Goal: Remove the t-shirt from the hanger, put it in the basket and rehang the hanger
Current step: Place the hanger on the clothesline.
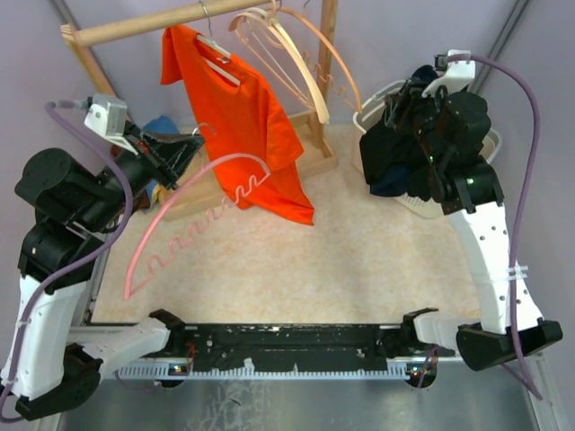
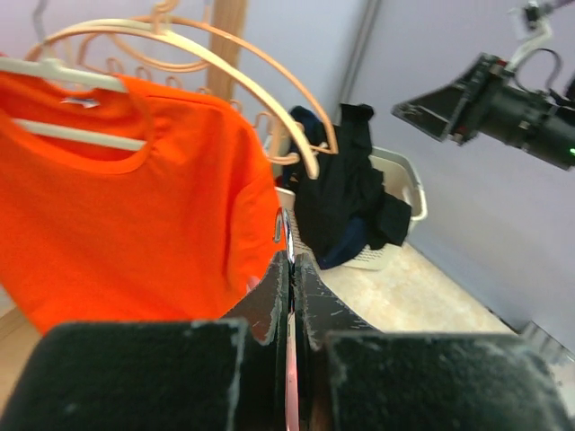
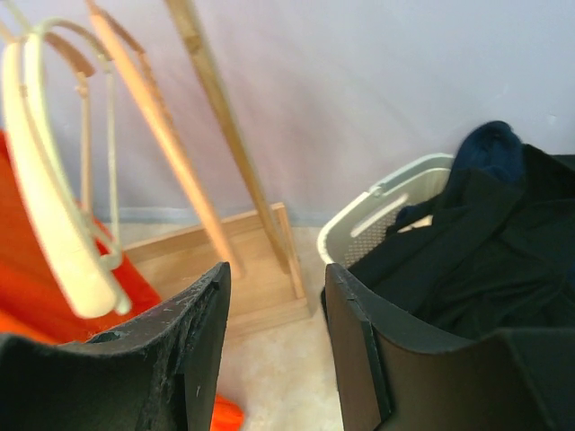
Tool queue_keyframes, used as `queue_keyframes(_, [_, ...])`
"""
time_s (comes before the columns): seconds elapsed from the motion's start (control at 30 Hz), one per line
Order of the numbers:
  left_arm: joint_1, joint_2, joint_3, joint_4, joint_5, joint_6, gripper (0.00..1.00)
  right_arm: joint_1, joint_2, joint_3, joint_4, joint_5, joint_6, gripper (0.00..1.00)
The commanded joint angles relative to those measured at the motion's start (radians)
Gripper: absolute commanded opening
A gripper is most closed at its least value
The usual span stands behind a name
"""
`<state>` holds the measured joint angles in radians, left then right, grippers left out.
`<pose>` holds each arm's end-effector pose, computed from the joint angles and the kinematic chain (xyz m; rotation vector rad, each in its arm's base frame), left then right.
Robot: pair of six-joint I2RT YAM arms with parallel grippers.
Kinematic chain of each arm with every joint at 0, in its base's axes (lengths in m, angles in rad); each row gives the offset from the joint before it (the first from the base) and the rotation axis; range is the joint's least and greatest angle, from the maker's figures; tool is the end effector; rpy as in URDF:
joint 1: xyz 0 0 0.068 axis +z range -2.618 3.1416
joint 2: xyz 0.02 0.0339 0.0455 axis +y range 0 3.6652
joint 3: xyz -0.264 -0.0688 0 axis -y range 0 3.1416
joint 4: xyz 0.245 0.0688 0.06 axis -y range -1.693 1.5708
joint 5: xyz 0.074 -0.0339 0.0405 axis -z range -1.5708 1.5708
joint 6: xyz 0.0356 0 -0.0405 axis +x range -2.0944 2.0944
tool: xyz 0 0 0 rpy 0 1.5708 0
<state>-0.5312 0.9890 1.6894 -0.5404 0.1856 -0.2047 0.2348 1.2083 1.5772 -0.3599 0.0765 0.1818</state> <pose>0.1098 -0.0721 0.5552 0.3910 1.4011 -0.7364 0.2367 0.0538 0.5056 0.0190 1.5679 0.2683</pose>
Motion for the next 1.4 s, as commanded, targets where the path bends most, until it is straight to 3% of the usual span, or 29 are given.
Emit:
queue_keyframes(0.0, [0.0, -0.061, -0.056, 0.052, -0.217, 0.002, 0.0, 0.09, -0.034, 0.015, 0.024, -0.002, -0.034, 0.47])
queue_keyframes(0.23, [0.0, -0.079, -0.18, 0.242, -0.46, 0.04, 0.0, 0.318, 0.003, 0.061, 0.038, 0.077, -0.094, 0.46])
queue_keyframes(0.57, [0.0, 0.088, -0.211, 0.55, -0.682, 0.175, 0.0, 0.598, 0.165, 0.227, 0.074, 0.105, -0.167, 0.5])
queue_keyframes(0.8, [0.0, 0.157, -0.208, 0.665, -0.8, 0.265, 0.0, 0.682, 0.23, 0.313, 0.085, 0.067, -0.188, 0.51])
queue_keyframes(1.37, [0.0, 0.353, -0.045, 0.681, -0.9, 0.346, 0.0, 0.819, 0.29, 0.287, 0.121, 0.003, -0.194, 0.54])
